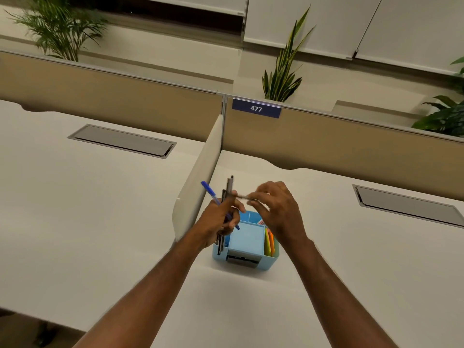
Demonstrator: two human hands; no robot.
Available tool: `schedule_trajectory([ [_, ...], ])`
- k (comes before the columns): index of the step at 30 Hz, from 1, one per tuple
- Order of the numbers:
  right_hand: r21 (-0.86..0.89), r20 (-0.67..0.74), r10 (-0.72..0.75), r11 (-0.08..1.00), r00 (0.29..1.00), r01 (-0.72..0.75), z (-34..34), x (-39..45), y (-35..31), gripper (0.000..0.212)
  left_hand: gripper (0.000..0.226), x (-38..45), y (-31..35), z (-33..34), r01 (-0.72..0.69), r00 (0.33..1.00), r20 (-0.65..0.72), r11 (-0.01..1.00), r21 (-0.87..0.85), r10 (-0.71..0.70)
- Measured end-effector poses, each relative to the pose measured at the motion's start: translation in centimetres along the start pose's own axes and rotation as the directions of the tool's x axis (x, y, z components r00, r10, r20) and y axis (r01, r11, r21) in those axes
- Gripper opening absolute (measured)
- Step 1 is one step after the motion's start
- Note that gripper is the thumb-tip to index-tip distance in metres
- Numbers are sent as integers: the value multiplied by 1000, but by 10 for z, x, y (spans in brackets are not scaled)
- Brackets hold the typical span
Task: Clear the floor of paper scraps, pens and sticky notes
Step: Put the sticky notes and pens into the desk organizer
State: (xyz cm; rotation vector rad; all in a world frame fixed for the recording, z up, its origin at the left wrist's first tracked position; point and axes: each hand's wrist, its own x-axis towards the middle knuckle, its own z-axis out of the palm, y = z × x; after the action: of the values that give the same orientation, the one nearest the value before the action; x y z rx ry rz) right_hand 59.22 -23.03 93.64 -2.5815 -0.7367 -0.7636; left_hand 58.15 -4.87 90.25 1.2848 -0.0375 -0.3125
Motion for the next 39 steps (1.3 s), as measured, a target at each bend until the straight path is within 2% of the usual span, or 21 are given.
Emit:
schedule_trajectory([
  [2, 167, 39, 163, 972, 986, -167, -2, -4, 2, 16, 48, 4, 0, -5, -33, 991, -130, 998, -45, 27],
  [3, 284, 70, 241, 925, 968, -251, -2, -6, 0, 17, 43, 6, 0, -7, -43, 989, -145, 999, -24, 39],
  [5, 471, 122, 319, 815, 940, -338, -2, -7, -9, 16, 29, 7, 1, -8, -32, 990, -133, 992, 125, 48],
  [6, 518, 141, 329, 779, 934, -353, -2, -7, -16, 15, 28, 8, 0, -7, -18, 988, -143, 974, 224, 51],
  [8, 543, 173, 335, 752, 926, -373, -1, -4, -28, 16, 29, 12, -2, -2, -30, 979, -176, 920, 390, 106],
  [11, 518, 176, 371, 753, 912, -406, 3, 2, -40, 16, 14, 19, -5, 4, -76, 977, -121, 823, 563, 174],
  [14, 511, 168, 403, 745, 900, -429, 6, 7, -48, 16, 23, 24, -8, 9, 23, 972, -172, 671, 742, 157],
  [16, 515, 163, 431, 730, 888, -449, 8, 8, -47, 14, 28, 23, -7, 12, 60, 968, -192, 595, 801, 161],
  [19, 538, 164, 442, 709, 882, -455, 12, 10, -44, 10, 29, 23, -5, 13, 70, 972, -196, 630, 773, 132],
  [22, 627, 141, 474, 636, 869, -449, 13, 16, -43, 8, 14, 24, -4, 8, 84, 976, -199, 686, 723, 90],
  [25, 795, 72, 638, 427, 767, -430, 10, 31, -29, 7, 21, 21, -6, -5, 81, 965, -240, 760, 645, 101],
  [27, 856, 25, 731, 337, 682, -393, 10, 41, -13, 6, 25, 17, -9, -16, 88, 949, -296, 810, 580, 109],
  [30, 821, 25, 782, 339, 622, -459, 27, 45, 7, 15, 33, 14, -10, -31, 94, 902, -427, 942, 321, 55],
  [32, 758, 98, 805, 321, 585, -568, 49, 40, 14, 27, 39, 13, -9, -38, -13, 879, -471, 991, 134, 75],
  [34, 683, 156, 808, 328, 569, -653, 71, 30, 16, 30, 37, 15, -6, -43, -148, 855, -490, 986, 82, 169],
  [36, 622, 175, 783, 382, 597, -683, 90, 21, 17, 27, 35, 20, -1, -43, -260, 838, -477, 963, 75, 264],
  [39, 571, 211, 751, 425, 625, -703, 108, 11, 18, 24, 33, 34, 5, -37, -337, 818, -474, 939, 67, 327],
])
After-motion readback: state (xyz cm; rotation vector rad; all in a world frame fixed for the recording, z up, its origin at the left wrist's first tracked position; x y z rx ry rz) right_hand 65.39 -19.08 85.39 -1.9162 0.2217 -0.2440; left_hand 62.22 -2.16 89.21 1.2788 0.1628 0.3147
